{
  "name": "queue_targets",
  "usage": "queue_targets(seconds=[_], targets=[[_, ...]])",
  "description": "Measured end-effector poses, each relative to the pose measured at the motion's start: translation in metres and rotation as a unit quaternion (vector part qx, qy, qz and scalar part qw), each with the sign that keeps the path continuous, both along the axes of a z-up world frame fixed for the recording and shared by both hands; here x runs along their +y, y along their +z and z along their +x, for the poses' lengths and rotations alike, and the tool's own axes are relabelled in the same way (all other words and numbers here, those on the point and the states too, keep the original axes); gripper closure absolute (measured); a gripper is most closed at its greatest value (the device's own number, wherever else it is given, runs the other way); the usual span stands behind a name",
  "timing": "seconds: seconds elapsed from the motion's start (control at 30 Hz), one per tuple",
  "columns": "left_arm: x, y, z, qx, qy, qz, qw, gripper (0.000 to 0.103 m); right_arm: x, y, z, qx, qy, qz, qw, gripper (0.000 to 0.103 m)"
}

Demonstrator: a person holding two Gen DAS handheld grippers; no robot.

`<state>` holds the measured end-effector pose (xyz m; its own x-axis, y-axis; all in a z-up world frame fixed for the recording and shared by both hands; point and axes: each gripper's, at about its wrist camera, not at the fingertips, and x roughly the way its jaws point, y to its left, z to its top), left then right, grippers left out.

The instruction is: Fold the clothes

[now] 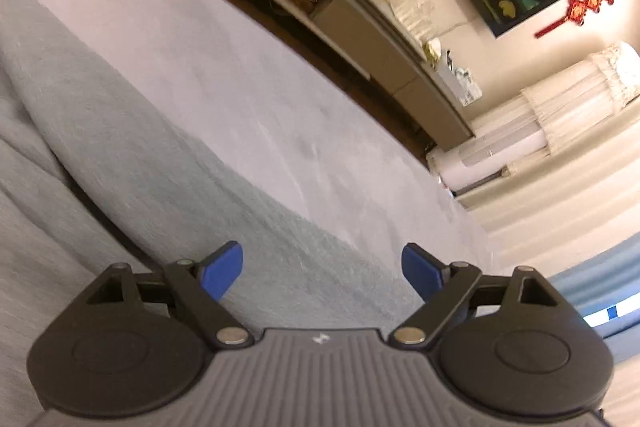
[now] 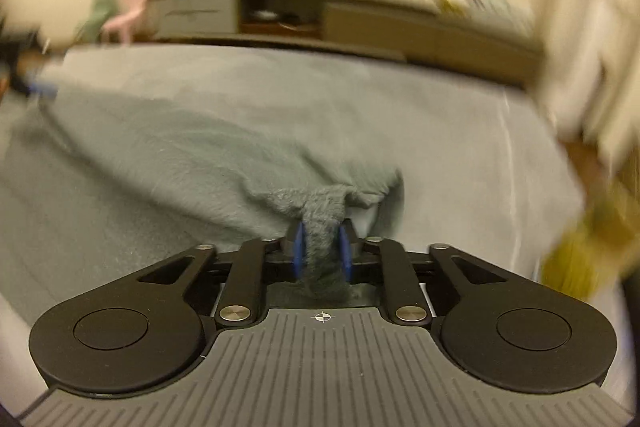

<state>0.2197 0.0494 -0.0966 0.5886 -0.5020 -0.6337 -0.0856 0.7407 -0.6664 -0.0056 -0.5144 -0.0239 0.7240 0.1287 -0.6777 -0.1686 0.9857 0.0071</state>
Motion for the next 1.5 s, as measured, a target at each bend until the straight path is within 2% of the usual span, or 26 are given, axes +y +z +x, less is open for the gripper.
queue_targets(seconds=[0.07,0.1,0.13,0.17,0.2,0.27,0.3,0.33,0.37,0.4,0.43,0.47,0.5,0.53,0.6,0.63,0.77,0.87,1.0,1.07,1.13,1.17,1.27,1.3,1.33,1.5], targets=[[-0.008,-0.005,-0.004,0.007,0.0,-0.003,1.0,0.014,-0.01,0.002,-0.004,0.014,-0.016,0.038,0.999,0.077],[-0.009,-0.007,-0.008,0.008,0.0,-0.006,1.0,0.014,-0.015,0.007,-0.007,0.01,-0.021,0.059,0.998,0.076],[-0.009,-0.008,-0.012,0.008,0.0,-0.008,0.9999,0.014,-0.017,0.011,-0.008,0.008,-0.024,0.082,0.996,0.069],[-0.007,-0.009,-0.015,0.009,0.002,-0.011,0.9999,0.014,-0.02,0.015,-0.009,0.007,-0.027,0.104,0.994,0.055],[-0.005,-0.01,-0.019,0.011,0.004,-0.014,0.9998,0.014,-0.023,0.016,-0.008,0.005,-0.03,0.125,0.992,0.05],[0.001,-0.015,-0.021,0.018,0.012,-0.017,0.9996,0.014,-0.025,0.009,0.006,0.02,-0.036,0.139,0.989,0.046],[0.003,-0.017,-0.022,0.02,0.017,-0.018,0.9995,0.014,-0.022,0.002,0.018,0.037,-0.043,0.127,0.99,0.046],[0.005,-0.018,-0.023,0.021,0.022,-0.018,0.9994,0.014,-0.019,-0.004,0.029,0.054,-0.049,0.107,0.992,0.05],[0.006,-0.018,-0.022,0.02,0.025,-0.018,0.9993,0.014,-0.015,-0.009,0.039,0.066,-0.045,0.093,0.992,0.066],[0.006,-0.017,-0.022,0.019,0.026,-0.018,0.9993,0.014,-0.009,-0.013,0.046,0.076,-0.03,0.091,0.992,0.088],[0.006,-0.015,-0.022,0.017,0.026,-0.019,0.9993,0.014,-0.002,-0.013,0.052,0.081,-0.012,0.085,0.993,0.103],[0.006,-0.013,-0.021,0.016,0.026,-0.019,0.9994,0.014,0.004,-0.005,0.051,0.06,-0.004,0.071,0.996,0.103],[0.005,-0.01,-0.021,0.014,0.025,-0.018,0.9994,0.014,0.008,0.014,0.043,0.016,0.004,0.064,0.998,0.103],[0.005,-0.008,-0.02,0.011,0.024,-0.02,0.9995,0.014,0.003,0.039,0.024,-0.047,0.02,0.089,0.995,0.103],[0.003,-0.003,-0.021,0.004,0.017,-0.025,0.9995,0.012,-0.01,0.082,-0.018,-0.166,0.055,0.122,0.977,0.103],[0.001,-0.003,-0.021,0.001,0.012,-0.028,0.9995,0.011,-0.015,0.09,-0.034,-0.19,0.056,0.123,0.972,0.103],[-0.018,-0.014,-0.009,0.022,0.004,-0.033,0.9992,0.011,-0.028,0.055,-0.054,-0.185,0.019,0.117,0.976,0.103],[-0.026,-0.027,-0.002,0.048,0.011,-0.03,0.9983,0.016,-0.025,0.048,-0.064,-0.188,0.044,0.108,0.975,0.103],[-0.027,-0.037,0.008,0.067,0.025,-0.041,0.9965,0.036,-0.03,0.047,-0.069,-0.193,0.05,0.129,0.971,0.103],[-0.027,-0.039,0.012,0.072,0.026,-0.042,0.9961,0.049,-0.032,0.043,-0.067,-0.186,0.048,0.13,0.973,0.103],[-0.027,-0.04,0.016,0.078,0.02,-0.042,0.9959,0.069,-0.033,0.039,-0.063,-0.178,0.048,0.128,0.974,0.103],[-0.025,-0.04,0.017,0.08,0.019,-0.042,0.9958,0.069,-0.034,0.038,-0.062,-0.177,0.049,0.129,0.974,0.103],[-0.019,-0.036,0.015,0.082,0.016,-0.043,0.9956,0.063,-0.037,0.042,-0.066,-0.182,0.06,0.131,0.973,0.103],[-0.017,-0.032,0.013,0.082,0.016,-0.042,0.9956,0.045,-0.038,0.043,-0.07,-0.183,0.065,0.128,0.973,0.103],[-0.014,-0.026,0.008,0.074,0.015,-0.042,0.9962,0.032,-0.038,0.044,-0.073,-0.184,0.07,0.123,0.973,0.103],[-0.003,0.0,-0.005,0.034,0.006,-0.054,0.9979,0.02,-0.033,0.038,-0.082,-0.167,0.089,0.075,0.979,0.103]])
